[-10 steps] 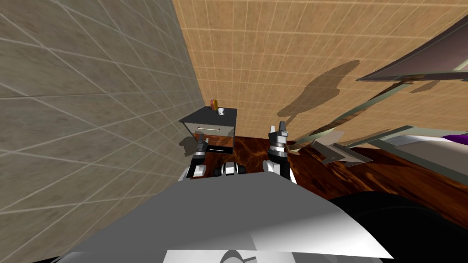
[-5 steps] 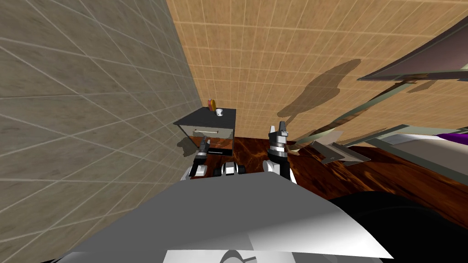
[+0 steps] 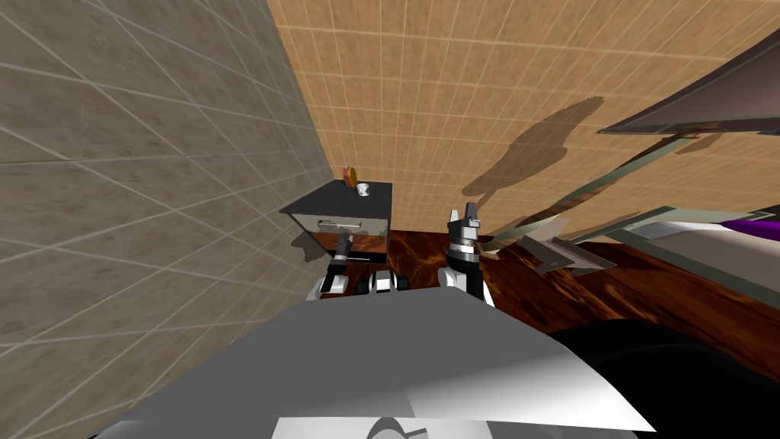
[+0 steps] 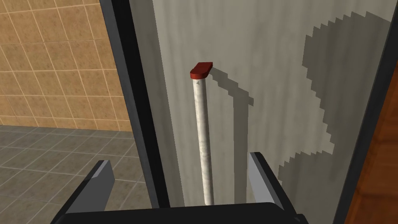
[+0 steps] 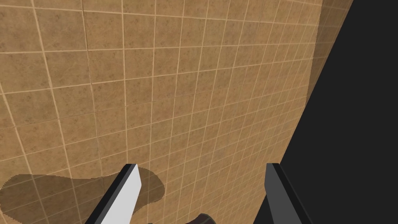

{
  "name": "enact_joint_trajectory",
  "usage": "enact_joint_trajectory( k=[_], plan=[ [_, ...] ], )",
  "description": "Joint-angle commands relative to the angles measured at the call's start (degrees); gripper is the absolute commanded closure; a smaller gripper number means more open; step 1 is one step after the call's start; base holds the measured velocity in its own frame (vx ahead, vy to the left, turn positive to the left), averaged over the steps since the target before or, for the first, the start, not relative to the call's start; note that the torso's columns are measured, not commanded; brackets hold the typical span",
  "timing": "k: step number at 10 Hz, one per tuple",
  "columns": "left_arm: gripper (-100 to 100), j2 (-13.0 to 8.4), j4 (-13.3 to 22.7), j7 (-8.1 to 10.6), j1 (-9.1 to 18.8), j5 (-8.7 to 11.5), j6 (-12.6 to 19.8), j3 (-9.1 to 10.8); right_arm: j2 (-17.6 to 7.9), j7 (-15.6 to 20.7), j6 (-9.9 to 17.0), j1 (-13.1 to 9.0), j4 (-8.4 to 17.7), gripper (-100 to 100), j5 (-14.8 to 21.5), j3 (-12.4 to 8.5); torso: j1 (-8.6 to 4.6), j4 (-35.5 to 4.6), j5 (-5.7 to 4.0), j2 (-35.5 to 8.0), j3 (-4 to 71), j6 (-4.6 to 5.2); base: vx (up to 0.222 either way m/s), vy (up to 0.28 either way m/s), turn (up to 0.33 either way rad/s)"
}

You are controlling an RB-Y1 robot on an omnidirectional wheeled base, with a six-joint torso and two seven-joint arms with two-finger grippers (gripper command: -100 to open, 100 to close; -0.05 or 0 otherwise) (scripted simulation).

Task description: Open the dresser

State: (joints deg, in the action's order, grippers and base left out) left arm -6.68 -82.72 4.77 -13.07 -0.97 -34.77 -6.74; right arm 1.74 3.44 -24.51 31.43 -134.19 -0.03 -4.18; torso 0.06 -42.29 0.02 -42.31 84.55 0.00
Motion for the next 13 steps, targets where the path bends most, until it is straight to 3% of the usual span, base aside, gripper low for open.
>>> enact_joint_trajectory(
  k=[1,3,6,7,8,13],
  plan=[
    [-100,1.18,3.02,-0.51,1.00,-0.28,-0.75,-0.34,0.00,0.00,0.00,0.00,0.00,0,0.00,0.00,-0.03,-0.01,-0.01,-0.03,-0.02,0.00,0.079,0.010,-0.040],
    [-100,2.81,5.19,-0.77,1.79,-0.43,-1.26,-0.51,0.00,0.00,0.00,0.00,0.00,0,0.00,0.00,-0.11,0.01,-0.03,0.06,0.03,0.00,0.084,-0.004,-0.035],
    [-100,2.32,3.04,-0.54,2.84,-0.25,1.68,-0.16,0.00,0.00,0.00,-0.01,0.00,0,0.00,0.00,-0.04,-0.03,-0.01,-0.06,-0.05,0.01,0.043,-0.006,-0.002],
    [-100,2.48,3.38,-0.68,2.51,-0.32,0.92,-0.28,0.00,0.00,0.00,0.00,0.00,0,0.00,0.00,-0.06,0.01,-0.01,0.06,0.03,0.00,0.030,-0.004,-0.001],
    [100,2.38,4.58,-0.65,1.97,-0.35,-0.68,-0.38,0.00,0.00,0.00,-0.01,0.00,0,0.00,0.00,-0.05,0.01,-0.01,-0.01,0.00,0.00,-0.031,0.006,0.003],
    [100,1.68,1.03,0.00,1.27,-0.45,2.25,-1.01,0.01,0.00,0.01,-0.04,0.01,0,0.00,0.01,-0.06,-0.05,-0.01,-0.16,-0.11,0.01,-0.154,0.004,0.021]
  ],
)
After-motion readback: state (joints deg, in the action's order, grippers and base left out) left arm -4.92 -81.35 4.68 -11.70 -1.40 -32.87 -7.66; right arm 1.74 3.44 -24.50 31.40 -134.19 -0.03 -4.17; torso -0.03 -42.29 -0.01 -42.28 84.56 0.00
